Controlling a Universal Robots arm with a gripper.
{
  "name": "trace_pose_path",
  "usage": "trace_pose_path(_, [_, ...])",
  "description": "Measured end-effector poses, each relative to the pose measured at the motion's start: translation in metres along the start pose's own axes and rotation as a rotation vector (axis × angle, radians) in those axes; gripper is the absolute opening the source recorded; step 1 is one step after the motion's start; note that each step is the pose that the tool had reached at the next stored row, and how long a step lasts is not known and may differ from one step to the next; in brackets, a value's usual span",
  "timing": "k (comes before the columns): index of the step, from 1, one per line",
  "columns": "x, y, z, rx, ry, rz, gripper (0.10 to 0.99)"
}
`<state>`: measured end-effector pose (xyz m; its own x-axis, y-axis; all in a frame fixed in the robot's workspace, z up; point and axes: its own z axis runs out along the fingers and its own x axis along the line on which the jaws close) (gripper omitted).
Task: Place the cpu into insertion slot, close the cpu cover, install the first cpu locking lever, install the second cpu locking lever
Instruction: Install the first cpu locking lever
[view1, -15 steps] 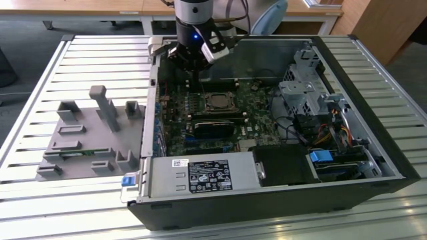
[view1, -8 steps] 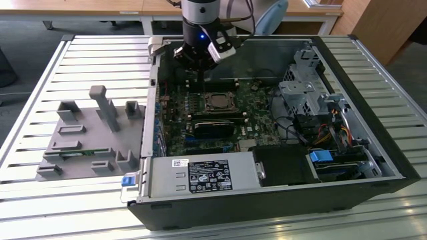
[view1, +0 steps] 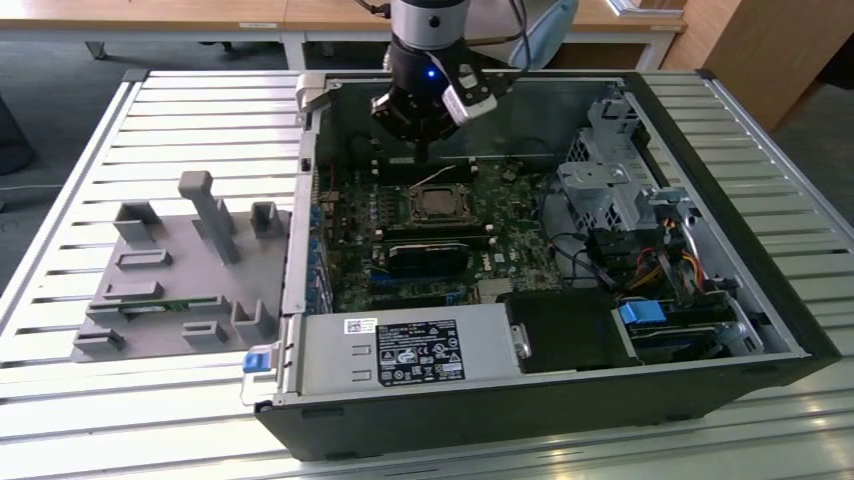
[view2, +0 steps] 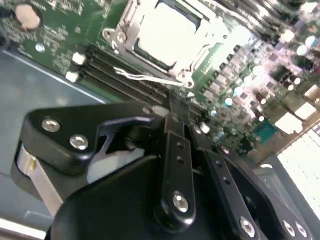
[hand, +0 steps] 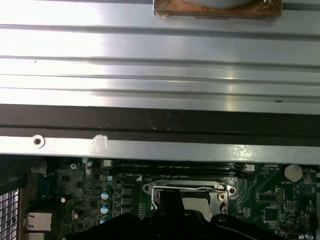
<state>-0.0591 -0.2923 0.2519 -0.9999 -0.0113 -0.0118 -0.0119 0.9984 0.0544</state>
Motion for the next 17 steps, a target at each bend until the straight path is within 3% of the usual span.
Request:
trace_pose_path(1, [-0.0001, -0.0001, 0.0001, -0.002, 0.0, 0.0, 0.106])
trace_pose_path(6, [-0.0002, -0.0001, 0.0022, -0.032, -0.0007, 0.0, 0.106])
trace_pose_path(17, [-0.0048, -0.0007, 0.0133, -0.032, -0.0007, 0.001, 0.106])
